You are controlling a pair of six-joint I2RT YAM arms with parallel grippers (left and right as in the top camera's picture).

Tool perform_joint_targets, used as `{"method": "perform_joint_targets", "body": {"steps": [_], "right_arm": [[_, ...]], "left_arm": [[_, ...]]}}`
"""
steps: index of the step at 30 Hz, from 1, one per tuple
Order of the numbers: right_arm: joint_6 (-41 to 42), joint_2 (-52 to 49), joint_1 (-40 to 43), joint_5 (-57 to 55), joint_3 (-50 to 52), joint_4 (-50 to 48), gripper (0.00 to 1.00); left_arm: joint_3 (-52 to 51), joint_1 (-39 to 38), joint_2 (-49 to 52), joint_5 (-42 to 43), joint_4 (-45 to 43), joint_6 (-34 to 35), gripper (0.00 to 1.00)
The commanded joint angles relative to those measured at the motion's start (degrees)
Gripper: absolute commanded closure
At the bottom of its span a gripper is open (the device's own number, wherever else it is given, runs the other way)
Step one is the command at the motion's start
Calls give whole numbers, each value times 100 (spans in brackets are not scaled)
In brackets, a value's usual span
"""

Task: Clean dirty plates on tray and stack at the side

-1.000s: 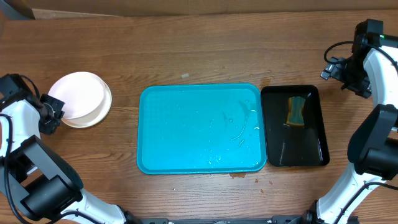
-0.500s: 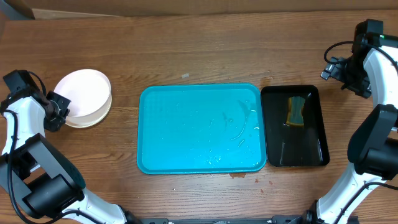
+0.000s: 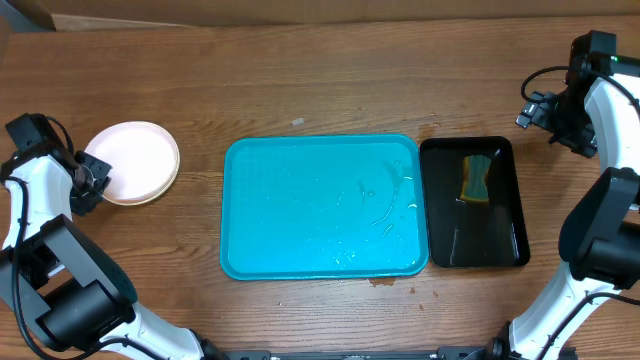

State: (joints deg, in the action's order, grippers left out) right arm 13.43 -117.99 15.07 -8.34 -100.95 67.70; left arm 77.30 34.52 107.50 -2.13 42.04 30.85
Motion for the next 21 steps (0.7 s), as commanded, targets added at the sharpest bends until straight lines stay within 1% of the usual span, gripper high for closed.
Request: {"method": "perform_joint_targets", "body": {"steps": [1,2,4,6,8,9,12,13,17,21], "right_arm": [[2,195,11,-44,-101,-17,0],[2,195,11,-44,-101,-17,0],[2,195,11,-44,-101,-17,0],[0,195,11,-44,-101,-17,0],[2,195,11,-44,-101,-17,0],[2,195,11,-44,-101,-17,0],[2,195,11,-44,-101,-17,0],[2,195,11,-44,-101,-17,0],[2,195,11,-44,-101,-17,0],[2,195,11,-44,-101,-17,0]], "left_arm": [[-7,-7,83,122,-48,-138,30],[-7,-7,83,264,-59,-236,22],[-7,-7,83,715,-103,-498,12],[-7,-7,83,1478,-170,-927,9],[-7,-11,83,2424,-245,-1318,5],[-7,-20,83,3016,-304,-1506,1],[-4,-140,83,4419,-374,-2026,0],[-4,-205,83,4664,-374,-2081,0],[-4,-573,83,4715,-348,-2057,0],[-7,-997,83,4286,-330,-2057,0]]}}
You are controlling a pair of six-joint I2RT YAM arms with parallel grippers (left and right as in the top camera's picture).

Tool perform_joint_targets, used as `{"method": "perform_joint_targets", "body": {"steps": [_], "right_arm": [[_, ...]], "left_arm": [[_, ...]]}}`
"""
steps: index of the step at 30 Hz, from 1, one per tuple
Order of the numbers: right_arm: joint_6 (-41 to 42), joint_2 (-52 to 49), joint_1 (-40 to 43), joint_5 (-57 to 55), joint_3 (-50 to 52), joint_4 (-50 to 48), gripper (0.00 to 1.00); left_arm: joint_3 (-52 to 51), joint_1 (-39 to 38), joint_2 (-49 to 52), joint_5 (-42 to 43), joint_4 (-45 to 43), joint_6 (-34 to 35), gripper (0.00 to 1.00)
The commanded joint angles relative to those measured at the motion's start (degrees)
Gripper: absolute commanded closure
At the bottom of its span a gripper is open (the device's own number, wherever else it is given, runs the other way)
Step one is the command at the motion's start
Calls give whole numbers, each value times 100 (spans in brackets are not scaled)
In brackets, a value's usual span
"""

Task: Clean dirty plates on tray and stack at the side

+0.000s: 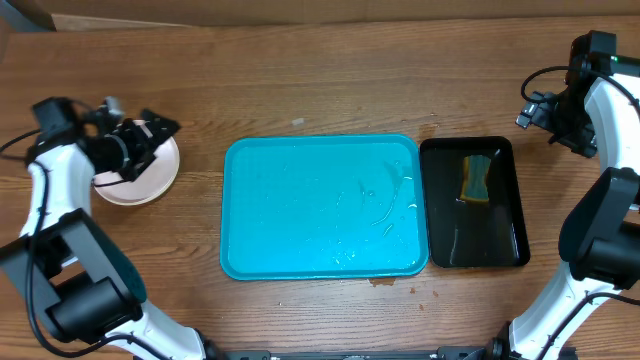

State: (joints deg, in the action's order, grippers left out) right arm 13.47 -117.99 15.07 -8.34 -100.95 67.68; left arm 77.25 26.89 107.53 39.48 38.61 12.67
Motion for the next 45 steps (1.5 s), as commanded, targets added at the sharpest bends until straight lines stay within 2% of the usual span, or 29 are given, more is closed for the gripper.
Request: {"method": "perform_joint_targets", "body": {"steps": [1,9,13,39,45], "right_arm": [[-2,195,11,-44,-101,-15,0],[-2,195,11,-44,-101,-15,0],[-2,195,11,-44,-101,-15,0],[-2,197,0,-44,-101,-17,0],[-2,835,-232,-44,-101,-15,0]], "left_arm": [[0,-319,81,-31,11,-238,0],[0,-776,81,-1631,11,-240,0],[0,-837,81,-2068,13,-238,0],[0,-828,81,-2083,11,-238,0],[0,-828,81,-2083,11,-238,0]]}}
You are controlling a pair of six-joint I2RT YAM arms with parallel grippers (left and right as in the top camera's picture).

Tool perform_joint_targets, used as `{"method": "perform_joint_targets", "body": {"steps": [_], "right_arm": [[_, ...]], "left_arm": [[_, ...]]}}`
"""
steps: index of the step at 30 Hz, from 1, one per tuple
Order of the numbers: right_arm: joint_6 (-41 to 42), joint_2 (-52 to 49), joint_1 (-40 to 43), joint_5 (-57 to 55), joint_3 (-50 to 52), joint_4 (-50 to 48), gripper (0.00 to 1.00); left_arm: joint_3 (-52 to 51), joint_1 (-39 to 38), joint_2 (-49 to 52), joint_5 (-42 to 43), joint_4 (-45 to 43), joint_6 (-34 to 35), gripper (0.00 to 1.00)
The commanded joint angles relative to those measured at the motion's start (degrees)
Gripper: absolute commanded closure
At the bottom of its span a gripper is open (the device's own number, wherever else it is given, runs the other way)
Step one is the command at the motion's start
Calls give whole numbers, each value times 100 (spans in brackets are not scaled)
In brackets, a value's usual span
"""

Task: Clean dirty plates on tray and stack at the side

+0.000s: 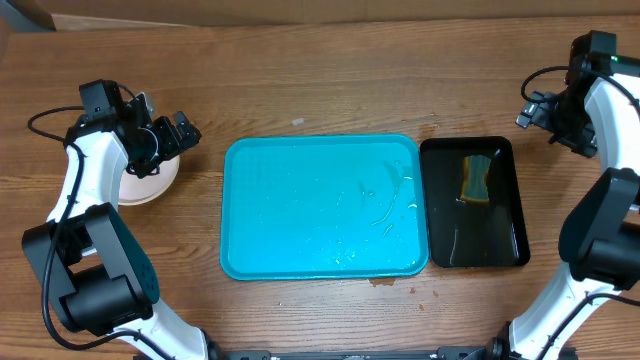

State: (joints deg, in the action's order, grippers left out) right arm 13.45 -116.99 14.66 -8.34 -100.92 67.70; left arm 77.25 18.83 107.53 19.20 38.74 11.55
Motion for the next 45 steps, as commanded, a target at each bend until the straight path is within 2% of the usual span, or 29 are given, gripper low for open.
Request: {"method": "perform_joint_targets", "body": {"steps": [1,17,23,27,33,38,45], "right_arm": [[0,949,-291,-46,-103,-17,0],[0,5311,-2562,-44,-105,-13,0],[-319,6830,-2658,-107,-74,-7,0],[-479,7803,-2614,-105,378,-199,0],[-479,9134,-2417,-61,2070,-1729,0],[-479,9984,-2107,98,4039,-3635,0],[-476,10607,-1939,929,6463,-6301,0]], "left_arm": [[0,-22,81,-57,0,-127,0],[0,-24,81,-55,-2,-127,0],[0,-26,81,-57,-4,-127,0],[0,-20,81,-57,-2,-127,0],[0,-22,81,-55,-2,-127,0],[0,-22,81,-57,-2,-127,0],[0,-22,81,-55,-2,-127,0]]}}
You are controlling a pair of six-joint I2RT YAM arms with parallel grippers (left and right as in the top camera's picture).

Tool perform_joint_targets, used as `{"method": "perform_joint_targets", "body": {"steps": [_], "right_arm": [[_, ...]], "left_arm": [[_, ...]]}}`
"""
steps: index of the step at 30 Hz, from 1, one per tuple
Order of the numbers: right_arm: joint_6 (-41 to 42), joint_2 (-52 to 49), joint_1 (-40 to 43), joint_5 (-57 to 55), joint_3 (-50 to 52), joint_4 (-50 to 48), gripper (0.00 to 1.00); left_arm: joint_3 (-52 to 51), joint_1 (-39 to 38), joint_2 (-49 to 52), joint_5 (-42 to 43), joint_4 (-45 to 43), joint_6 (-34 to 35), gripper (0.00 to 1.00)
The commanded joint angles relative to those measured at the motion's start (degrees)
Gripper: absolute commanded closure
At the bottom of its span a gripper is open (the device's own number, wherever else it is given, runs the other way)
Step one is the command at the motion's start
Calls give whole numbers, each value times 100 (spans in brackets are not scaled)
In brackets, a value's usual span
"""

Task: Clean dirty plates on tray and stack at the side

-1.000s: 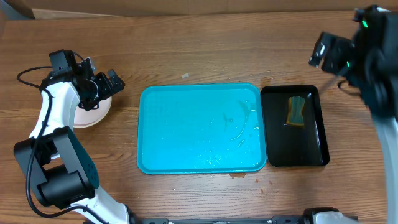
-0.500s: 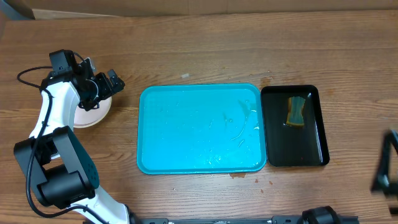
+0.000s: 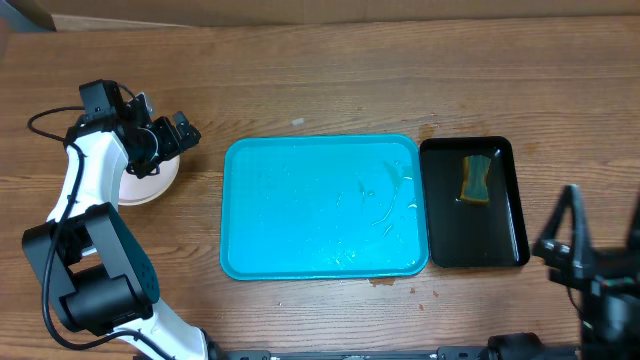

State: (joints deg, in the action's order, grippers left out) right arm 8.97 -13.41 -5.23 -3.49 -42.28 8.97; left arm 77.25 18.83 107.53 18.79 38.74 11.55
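Observation:
A stack of pale plates [image 3: 148,186] sits at the table's left, partly covered by my left arm. My left gripper [image 3: 166,135] hovers over the stack's upper right rim, its fingers spread and holding nothing. The teal tray [image 3: 322,205] in the middle is wet and carries no plates. A green and yellow sponge [image 3: 477,178] lies in the black tray [image 3: 474,240] to the right of it. My right gripper [image 3: 603,222] is at the bottom right near the front edge, two thin fingers standing apart with nothing between them.
Cardboard runs along the table's far edge [image 3: 300,18]. A small brown spot [image 3: 380,282] marks the wood just in front of the teal tray.
My right arm has moved from the far right of the table, beyond the black tray, down to the bottom right corner near the front edge. The left arm and the plates have not moved.
My left gripper was at the left rim of the plate stack, then lay across the stack, then stood open at its upper right rim, where it stays. The right arm held still at the far right until it moved to the front corner. The teal tray stayed bare throughout.

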Motion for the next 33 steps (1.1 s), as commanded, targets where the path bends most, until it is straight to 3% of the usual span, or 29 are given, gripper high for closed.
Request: {"method": "perform_joint_targets", "body": {"steps": [1,6,16,27,33], "right_arm": [[-26,317,50,520,896,-752,0],[-26,702,50,612,2120,-1652,0],[-26,1237,50,601,3469,-2020,0],[-26,1325,50,627,3928,-1858,0],[-33,1325,50,684,3941,-1161,0]], "left_arm": [[0,-22,81,-13,-2,-127,0],[0,-22,81,-15,-2,-127,0],[0,-22,81,-15,-2,-127,0],[0,-22,81,-13,-2,-129,0],[0,-22,81,-13,-2,-127,0]]}}
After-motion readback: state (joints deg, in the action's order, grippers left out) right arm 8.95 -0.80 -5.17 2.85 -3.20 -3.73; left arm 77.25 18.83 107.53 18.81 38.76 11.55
